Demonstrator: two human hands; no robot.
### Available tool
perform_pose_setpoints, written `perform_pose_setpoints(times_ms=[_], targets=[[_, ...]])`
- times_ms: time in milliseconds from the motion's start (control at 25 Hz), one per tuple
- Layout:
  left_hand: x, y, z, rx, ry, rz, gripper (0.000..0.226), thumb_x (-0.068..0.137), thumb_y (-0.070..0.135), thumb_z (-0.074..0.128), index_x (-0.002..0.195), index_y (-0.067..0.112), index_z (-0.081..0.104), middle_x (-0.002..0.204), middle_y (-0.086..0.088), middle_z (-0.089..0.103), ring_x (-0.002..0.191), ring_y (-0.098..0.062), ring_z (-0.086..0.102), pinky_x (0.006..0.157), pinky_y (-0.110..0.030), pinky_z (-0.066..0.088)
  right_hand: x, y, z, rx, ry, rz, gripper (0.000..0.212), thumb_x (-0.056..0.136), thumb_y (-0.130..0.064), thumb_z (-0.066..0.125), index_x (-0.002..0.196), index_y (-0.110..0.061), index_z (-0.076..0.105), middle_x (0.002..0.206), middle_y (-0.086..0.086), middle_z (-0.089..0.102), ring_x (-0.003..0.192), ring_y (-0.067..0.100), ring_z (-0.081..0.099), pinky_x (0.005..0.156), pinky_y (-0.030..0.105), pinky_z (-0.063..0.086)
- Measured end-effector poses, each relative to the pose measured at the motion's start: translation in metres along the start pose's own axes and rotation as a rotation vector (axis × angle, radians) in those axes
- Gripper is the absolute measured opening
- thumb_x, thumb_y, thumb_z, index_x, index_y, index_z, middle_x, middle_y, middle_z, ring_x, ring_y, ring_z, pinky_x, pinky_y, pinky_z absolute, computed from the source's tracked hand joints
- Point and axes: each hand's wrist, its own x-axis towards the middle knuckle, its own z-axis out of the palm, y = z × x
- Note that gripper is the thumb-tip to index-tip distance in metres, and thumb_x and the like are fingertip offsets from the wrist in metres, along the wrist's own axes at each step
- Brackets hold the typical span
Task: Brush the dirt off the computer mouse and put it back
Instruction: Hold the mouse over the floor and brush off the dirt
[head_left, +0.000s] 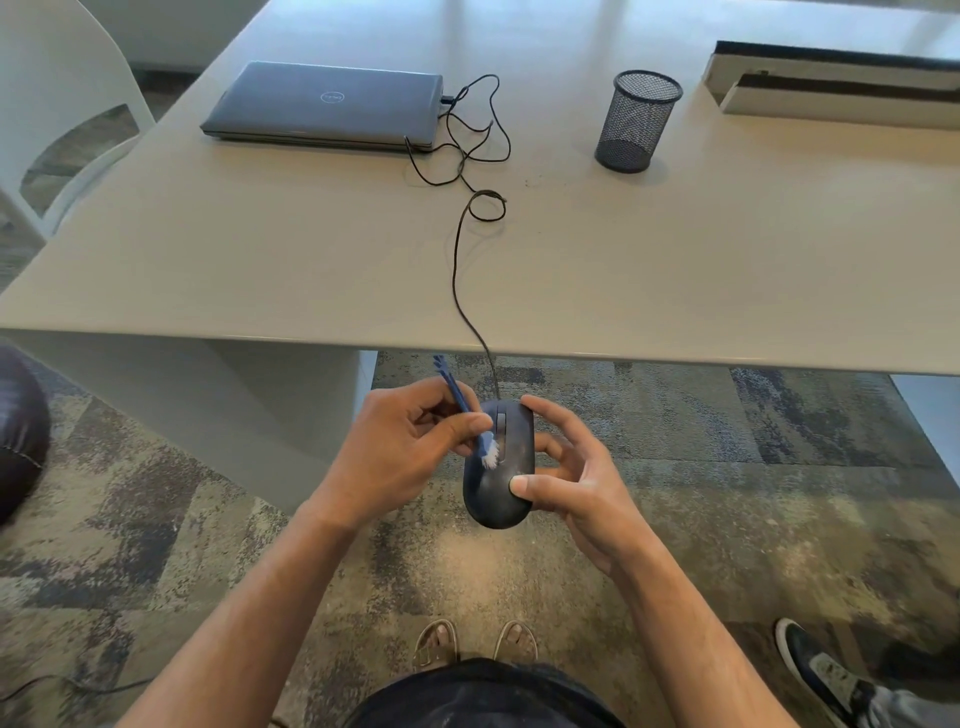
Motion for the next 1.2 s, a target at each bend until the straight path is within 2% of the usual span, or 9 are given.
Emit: perform_pose_setpoints(times_ms=[120,280,440,560,640,800,920,1040,1200], targets=[[0.002,0.001,0.002,0.073,-0.041,0.074,0.009,0.088,0.016,0.071,0.095,0.011,0.073,0.083,0.003,0.075,0.078,-0.012,0.074,0.073,-0.023,0.059,0.001,0.001,0.002,-0.006,-0.013,0.004,0.081,0.066,-0.013,0.086,0.138,-0.034,0.057,0.114,0.01,0.073,0.086,0.034,0.072,0.073,0.04,0.058],[0.004,0.003,-0.001,0.248,-0.127,0.149,0.008,0.092,0.018,0.068,0.094,0.012,0.073,0.085,0.001,0.074,0.077,-0.019,0.07,0.072,-0.042,0.056,0.001,-0.001,-0.001,-0.015,-0.004,-0.002,0.082,0.065,-0.013,0.087,0.139,-0.032,0.056,0.112,0.008,0.074,0.089,0.035,0.074,0.073,0.039,0.059],[0.002,0.004,-0.011,0.364,-0.174,0.201,0.009,0.095,0.02,0.064,0.093,0.015,0.071,0.085,0.005,0.072,0.078,-0.012,0.067,0.071,-0.036,0.053,0.002,-0.003,-0.003,-0.025,0.009,-0.015,0.084,0.064,-0.015,0.087,0.14,-0.032,0.055,0.118,0.011,0.073,0.091,0.039,0.073,0.076,0.044,0.06],[0.003,0.008,-0.013,0.32,-0.025,0.217,0.016,0.094,0.03,0.061,0.094,0.016,0.07,0.084,0.007,0.071,0.078,-0.011,0.068,0.07,-0.026,0.055,0.002,-0.003,-0.002,-0.009,0.004,-0.006,0.084,0.065,-0.015,0.087,0.14,-0.031,0.055,0.116,0.01,0.073,0.089,0.034,0.074,0.072,0.039,0.059],[0.002,0.011,-0.006,0.269,0.034,0.247,0.01,0.094,0.024,0.065,0.095,0.016,0.07,0.086,0.011,0.071,0.08,-0.005,0.069,0.07,-0.018,0.054,0.002,-0.003,0.0,-0.011,0.001,-0.006,0.083,0.065,-0.015,0.087,0.14,-0.032,0.055,0.114,0.009,0.073,0.089,0.033,0.075,0.072,0.038,0.059],[-0.001,0.009,0.007,0.321,-0.044,0.246,0.01,0.094,0.017,0.066,0.096,0.009,0.071,0.087,0.001,0.072,0.08,-0.015,0.068,0.072,-0.038,0.056,0.003,-0.002,0.001,-0.024,0.009,-0.01,0.082,0.065,-0.014,0.087,0.138,-0.034,0.057,0.11,0.006,0.074,0.089,0.034,0.075,0.073,0.039,0.058],[0.0,0.008,0.001,0.4,-0.128,0.215,0.012,0.096,0.019,0.063,0.097,0.01,0.071,0.085,-0.001,0.071,0.078,-0.02,0.066,0.071,-0.043,0.054,0.002,-0.003,-0.001,-0.039,0.029,-0.016,0.082,0.063,-0.015,0.087,0.137,-0.036,0.058,0.115,0.009,0.073,0.088,0.033,0.075,0.073,0.039,0.058],[0.002,0.01,-0.005,0.547,-0.199,0.222,0.014,0.098,0.021,0.06,0.092,0.013,0.069,0.079,0.005,0.066,0.07,-0.011,0.059,0.065,-0.038,0.05,0.002,-0.002,-0.002,-0.049,0.024,-0.021,0.081,0.063,-0.015,0.087,0.136,-0.037,0.059,0.118,0.01,0.073,0.09,0.036,0.075,0.075,0.04,0.058],[0.002,0.012,-0.008,0.563,-0.099,0.25,0.015,0.098,0.024,0.059,0.09,0.015,0.068,0.075,0.009,0.062,0.065,-0.007,0.055,0.059,-0.031,0.046,0.002,-0.002,-0.001,-0.04,0.021,-0.015,0.079,0.064,-0.016,0.086,0.135,-0.038,0.059,0.118,0.009,0.073,0.09,0.032,0.075,0.074,0.04,0.058]])
